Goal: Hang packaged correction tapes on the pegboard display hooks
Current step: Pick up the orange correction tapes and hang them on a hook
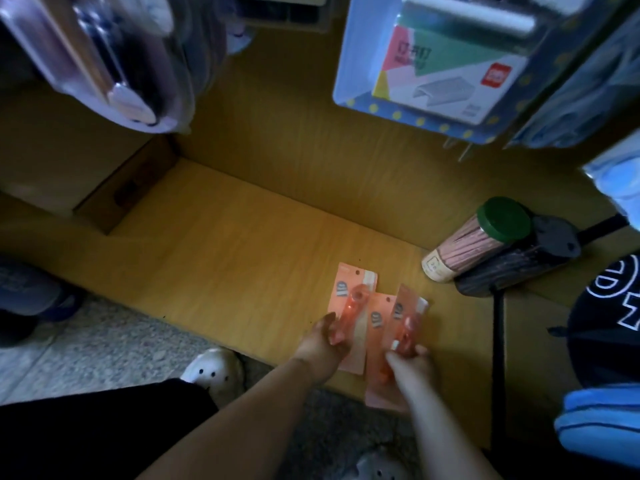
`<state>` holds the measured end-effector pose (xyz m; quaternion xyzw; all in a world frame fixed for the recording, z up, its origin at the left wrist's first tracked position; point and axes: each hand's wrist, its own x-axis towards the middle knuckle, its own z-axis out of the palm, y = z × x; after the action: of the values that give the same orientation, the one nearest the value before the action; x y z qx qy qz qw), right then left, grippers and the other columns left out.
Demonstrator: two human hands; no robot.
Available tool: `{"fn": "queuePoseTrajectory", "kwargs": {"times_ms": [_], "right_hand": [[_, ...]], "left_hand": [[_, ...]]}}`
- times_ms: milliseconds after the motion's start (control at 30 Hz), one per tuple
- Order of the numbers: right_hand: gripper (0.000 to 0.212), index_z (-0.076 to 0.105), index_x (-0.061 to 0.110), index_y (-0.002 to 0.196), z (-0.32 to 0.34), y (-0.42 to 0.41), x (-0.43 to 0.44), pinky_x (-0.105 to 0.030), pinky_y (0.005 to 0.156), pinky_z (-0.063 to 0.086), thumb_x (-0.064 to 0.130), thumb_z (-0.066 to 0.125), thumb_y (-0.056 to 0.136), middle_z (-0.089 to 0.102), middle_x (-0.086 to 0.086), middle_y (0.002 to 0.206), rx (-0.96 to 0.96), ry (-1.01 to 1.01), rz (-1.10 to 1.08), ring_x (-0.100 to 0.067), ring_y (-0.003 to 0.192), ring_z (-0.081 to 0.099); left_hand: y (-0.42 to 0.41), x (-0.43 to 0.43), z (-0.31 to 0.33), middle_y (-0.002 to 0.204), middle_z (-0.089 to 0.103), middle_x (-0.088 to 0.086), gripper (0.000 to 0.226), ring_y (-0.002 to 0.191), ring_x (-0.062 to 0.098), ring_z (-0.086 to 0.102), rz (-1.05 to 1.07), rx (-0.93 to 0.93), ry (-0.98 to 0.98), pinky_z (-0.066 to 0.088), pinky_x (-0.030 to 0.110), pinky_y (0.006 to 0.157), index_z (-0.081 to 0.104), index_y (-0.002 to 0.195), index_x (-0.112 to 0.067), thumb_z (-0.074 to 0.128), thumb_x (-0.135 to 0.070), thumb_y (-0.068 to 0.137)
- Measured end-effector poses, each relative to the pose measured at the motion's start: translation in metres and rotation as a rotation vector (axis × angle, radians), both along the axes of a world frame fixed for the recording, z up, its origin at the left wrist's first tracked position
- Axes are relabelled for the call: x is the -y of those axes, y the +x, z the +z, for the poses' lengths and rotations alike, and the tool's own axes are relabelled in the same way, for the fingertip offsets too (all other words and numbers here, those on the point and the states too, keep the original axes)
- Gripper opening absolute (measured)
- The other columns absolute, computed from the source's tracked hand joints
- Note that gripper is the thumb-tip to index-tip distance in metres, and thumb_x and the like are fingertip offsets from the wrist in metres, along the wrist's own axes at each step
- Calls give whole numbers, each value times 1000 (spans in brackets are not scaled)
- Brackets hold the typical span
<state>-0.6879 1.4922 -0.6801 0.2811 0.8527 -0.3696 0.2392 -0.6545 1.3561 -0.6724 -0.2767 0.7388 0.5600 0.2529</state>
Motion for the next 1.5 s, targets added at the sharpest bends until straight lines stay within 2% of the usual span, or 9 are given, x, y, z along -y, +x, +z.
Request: {"fn": "queuePoseTrajectory", "kwargs": {"times_ms": [167, 400, 533, 733, 900, 1100, 1200, 1400, 1500], "right_hand": [[57, 49, 11, 125, -20, 8, 4, -47, 101, 42, 18, 70, 73, 58, -17, 124, 26, -38, 38, -35, 115, 52], [94, 22, 6, 143, -15, 25, 21, -41, 106, 38, 16, 78, 68, 44, -18, 140, 144, -192, 50, -32, 127, 45], [89, 28, 6, 136, -15, 26, 24, -38, 102, 40, 12, 81, 65, 49, -15, 135, 163, -233, 123, -31, 122, 50], [83, 28, 9, 139, -12, 29, 28, -39, 100, 42, 19, 75, 71, 47, -15, 136, 162, -97, 145, -33, 122, 47], [85, 28, 7, 139, -8, 32, 35, -39, 98, 41, 24, 76, 71, 40, -17, 140, 164, -104, 148, -33, 127, 42], [88, 11, 9, 145, 0, 33, 35, -34, 90, 39, 19, 68, 80, 40, -19, 142, 200, -288, 116, -33, 125, 45], [79, 21, 13, 143, 4, 37, 33, -40, 97, 40, 24, 68, 80, 45, -15, 138, 192, -368, 100, -32, 123, 47], [62, 33, 12, 135, 44, 36, 29, -23, 64, 44, 13, 65, 82, 55, -9, 111, 18, -494, 58, -23, 96, 54], [60, 35, 18, 133, 77, 34, 21, -30, 67, 48, 16, 66, 82, 55, -6, 112, -52, -584, -5, -25, 98, 57]], "left_hand": [[16, 3, -5, 149, 31, 4, 56, 135, 25, 29, -112, -21, -169, 27, 33, 111, 26, 141, -14, 46, -26, 91], [36, 14, -10, 126, 55, 17, 53, 116, 32, 53, 386, 37, -94, 45, 37, 97, 41, 130, -6, 59, -17, 82], [43, 13, -5, 120, 61, 17, 61, 108, 31, 59, 514, 81, -59, 49, 33, 86, 47, 122, -4, 65, -30, 70], [48, 1, -12, 136, 46, 21, 46, 117, 28, 49, 489, 166, 59, 35, 10, 63, 33, 132, 6, 46, -13, 93], [62, -2, -16, 115, 62, 19, 38, 102, 31, 62, 619, 97, 200, 50, 35, 81, 49, 108, -5, 70, -10, 77], [63, -1, -20, 105, 66, 20, 36, 92, 31, 65, 728, 30, 361, 54, 27, 67, 56, 104, -2, 71, 3, 72], [60, 1, -11, 102, 65, 16, 27, 87, 26, 61, 785, 10, 328, 51, 28, 65, 55, 105, -2, 65, -5, 80], [58, -2, 25, 82, 61, 11, 8, 68, 23, 58, 833, -65, 412, 51, 28, 49, 51, 95, -10, 55, -14, 88], [65, -3, 51, 77, 59, 5, 6, 66, 19, 57, 750, -141, 395, 49, 27, 56, 52, 91, -10, 56, -12, 88]]}}
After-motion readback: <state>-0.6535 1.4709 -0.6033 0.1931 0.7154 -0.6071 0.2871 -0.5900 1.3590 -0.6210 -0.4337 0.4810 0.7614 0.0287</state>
